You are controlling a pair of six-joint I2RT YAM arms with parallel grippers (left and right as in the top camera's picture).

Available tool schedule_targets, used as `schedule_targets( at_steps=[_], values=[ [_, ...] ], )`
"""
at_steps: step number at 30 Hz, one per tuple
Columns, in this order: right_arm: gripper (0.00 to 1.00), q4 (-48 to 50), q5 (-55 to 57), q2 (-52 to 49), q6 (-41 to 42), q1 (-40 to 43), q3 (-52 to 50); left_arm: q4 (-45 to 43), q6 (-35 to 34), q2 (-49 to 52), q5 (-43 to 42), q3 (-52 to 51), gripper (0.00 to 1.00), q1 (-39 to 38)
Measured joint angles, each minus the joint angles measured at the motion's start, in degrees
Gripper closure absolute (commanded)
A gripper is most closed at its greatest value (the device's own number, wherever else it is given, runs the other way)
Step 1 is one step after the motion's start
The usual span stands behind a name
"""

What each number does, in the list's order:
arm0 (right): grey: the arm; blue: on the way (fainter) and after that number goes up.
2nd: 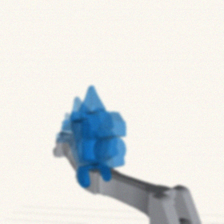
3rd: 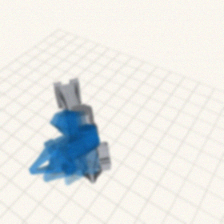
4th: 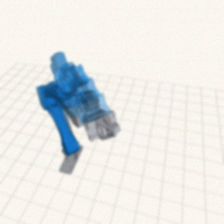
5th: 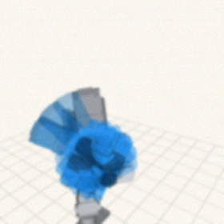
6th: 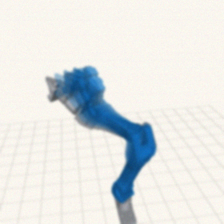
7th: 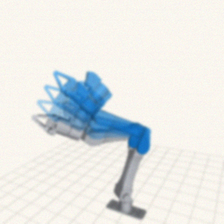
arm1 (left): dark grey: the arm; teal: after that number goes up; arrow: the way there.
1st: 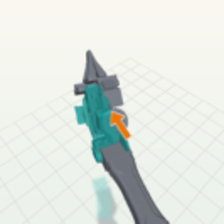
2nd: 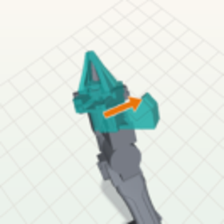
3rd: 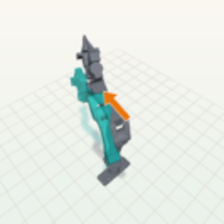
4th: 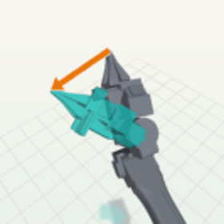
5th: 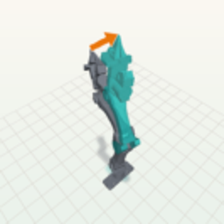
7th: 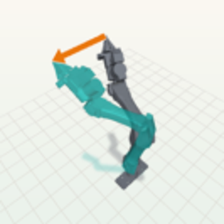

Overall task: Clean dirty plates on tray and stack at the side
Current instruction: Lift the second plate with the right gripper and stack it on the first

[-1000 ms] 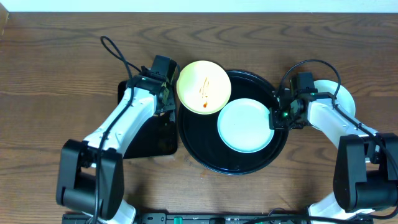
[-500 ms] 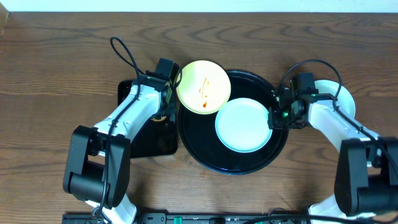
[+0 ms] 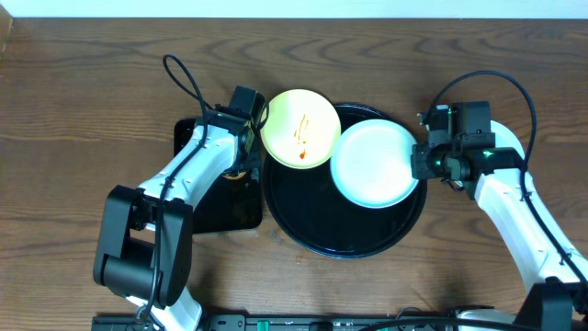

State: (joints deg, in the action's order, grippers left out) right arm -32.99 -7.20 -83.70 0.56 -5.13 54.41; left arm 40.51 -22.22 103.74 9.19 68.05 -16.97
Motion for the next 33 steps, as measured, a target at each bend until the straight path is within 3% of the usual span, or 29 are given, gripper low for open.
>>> schedule_targets(
  at_steps=[7,21,33],
  values=[
    [0.99,-0.83,16.7,3.28,-0.7,-6.36,0.0,0.0,0.0,0.0,0.0,0.0,0.88,0.0],
    [0.99,3.93,50.34,3.74,-4.22,-30.14,-0.02,0.0,0.0,0.0,0.0,0.0,0.87,0.0],
    [0.99,6.71,56.02,3.74,-1.42,-29.24,-0.02,-0.02,0.0,0.0,0.0,0.0,0.88,0.0]
  ],
)
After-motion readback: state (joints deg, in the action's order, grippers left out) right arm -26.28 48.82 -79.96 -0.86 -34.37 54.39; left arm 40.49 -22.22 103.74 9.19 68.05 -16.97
